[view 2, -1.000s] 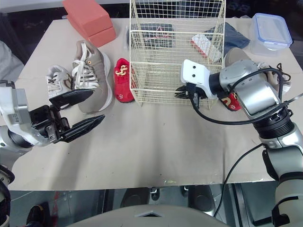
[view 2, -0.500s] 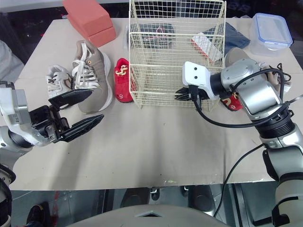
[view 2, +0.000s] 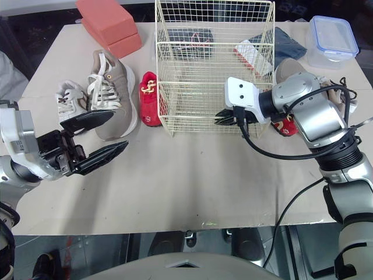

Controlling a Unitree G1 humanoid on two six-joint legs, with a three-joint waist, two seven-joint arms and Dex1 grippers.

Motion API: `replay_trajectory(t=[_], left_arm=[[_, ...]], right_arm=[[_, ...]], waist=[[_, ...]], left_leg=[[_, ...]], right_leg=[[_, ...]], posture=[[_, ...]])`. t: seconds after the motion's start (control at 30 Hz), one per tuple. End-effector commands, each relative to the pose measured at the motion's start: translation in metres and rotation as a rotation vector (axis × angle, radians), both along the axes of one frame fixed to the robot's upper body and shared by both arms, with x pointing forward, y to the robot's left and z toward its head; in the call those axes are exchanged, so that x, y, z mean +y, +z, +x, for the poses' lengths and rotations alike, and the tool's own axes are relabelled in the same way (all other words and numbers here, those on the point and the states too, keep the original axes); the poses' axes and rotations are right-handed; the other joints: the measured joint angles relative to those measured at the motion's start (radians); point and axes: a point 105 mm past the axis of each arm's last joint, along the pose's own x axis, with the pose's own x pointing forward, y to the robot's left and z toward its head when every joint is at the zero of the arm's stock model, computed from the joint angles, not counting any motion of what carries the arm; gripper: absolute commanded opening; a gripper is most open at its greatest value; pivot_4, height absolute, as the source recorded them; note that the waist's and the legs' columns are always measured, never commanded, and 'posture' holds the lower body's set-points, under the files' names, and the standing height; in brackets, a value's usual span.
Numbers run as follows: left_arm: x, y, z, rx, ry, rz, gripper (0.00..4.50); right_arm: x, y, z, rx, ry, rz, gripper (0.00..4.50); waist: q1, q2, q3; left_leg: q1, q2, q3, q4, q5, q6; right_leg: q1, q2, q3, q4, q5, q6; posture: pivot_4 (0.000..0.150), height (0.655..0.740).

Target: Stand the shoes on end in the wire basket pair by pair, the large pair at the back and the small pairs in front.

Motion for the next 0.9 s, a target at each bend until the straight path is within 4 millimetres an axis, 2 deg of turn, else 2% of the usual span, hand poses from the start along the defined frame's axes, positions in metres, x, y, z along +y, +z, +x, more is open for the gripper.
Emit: replay_trajectory(t=[0.03, 0.23, 0.43, 0.53, 0.6, 0.67, 0.9], left_arm=[[-0.003, 0.005, 0.0, -0.033, -0.007, -0.001, 4.5], [0.001, 0.012, 0.001, -0.053, 0.014, -0.034, 4.5], [-0.007, 0.017, -0.001, -0.062, -0.012, -0.037, 4.5], [-0.02, 0.03, -0.001, -0.091, -0.062, -0.051, 4.5], [-0.03, 0.035, -0.001, -0.098, -0.102, -0.045, 4.5], [-0.041, 0.041, -0.002, -0.103, -0.151, -0.046, 4.5], [-0.068, 0.058, 0.001, -0.099, -0.276, -0.045, 4.5]], right_arm=[[-0.002, 0.018, 0.003, -0.064, -0.017, 0.051, 1.61], [-0.013, 0.024, -0.003, -0.082, -0.047, 0.082, 4.41], [-0.028, 0.043, -0.021, -0.075, -0.101, 0.172, 4.47], [-0.045, 0.061, -0.022, -0.074, -0.219, 0.294, 4.47], [-0.068, 0.065, -0.018, -0.089, -0.34, 0.33, 4.47], [-0.099, 0.063, -0.014, -0.105, -0.492, 0.335, 4.47], [-0.188, 0.063, -0.016, -0.183, -0.856, 0.392, 4.47]], waist=[[0.001, 0.0, 0.0], [0.004, 0.0, 0.0], [0.002, 0.0, 0.0], [0.004, -0.001, 0.0], [0.009, -0.001, 0.0], [0.019, -0.002, 0.001], [0.011, -0.002, 0.001]], left_leg=[[0.0, 0.0, 0.0, 0.0, 0.0, 0.0], [0.0, 0.0, 0.0, 0.0, 0.0, 0.0], [0.0, 0.0, 0.0, 0.0, 0.0, 0.0], [0.0, 0.0, -0.001, 0.0, 0.0, 0.0], [0.0, 0.0, -0.002, 0.0, 0.0, 0.0], [-0.001, -0.001, -0.002, 0.0, 0.0, 0.0], [0.0, -0.003, -0.001, 0.0, 0.001, -0.001]], right_leg=[[0.0, 0.0, 0.0, 0.0, 0.0, 0.0], [0.0, 0.0, 0.0, 0.0, 0.0, 0.0], [0.0, -0.001, 0.0, 0.0, 0.0, 0.0], [0.0, -0.001, 0.0, 0.0, 0.0, 0.001], [0.001, -0.001, -0.001, 0.0, 0.0, 0.001], [0.001, 0.0, -0.002, 0.0, 0.0, 0.0], [0.001, 0.0, 0.001, 0.0, -0.001, 0.003]], posture=[[0.15, 0.686], [0.15, 0.686], [0.15, 0.686], [0.15, 0.686], [0.15, 0.686], [0.15, 0.686], [0.15, 0.686]])
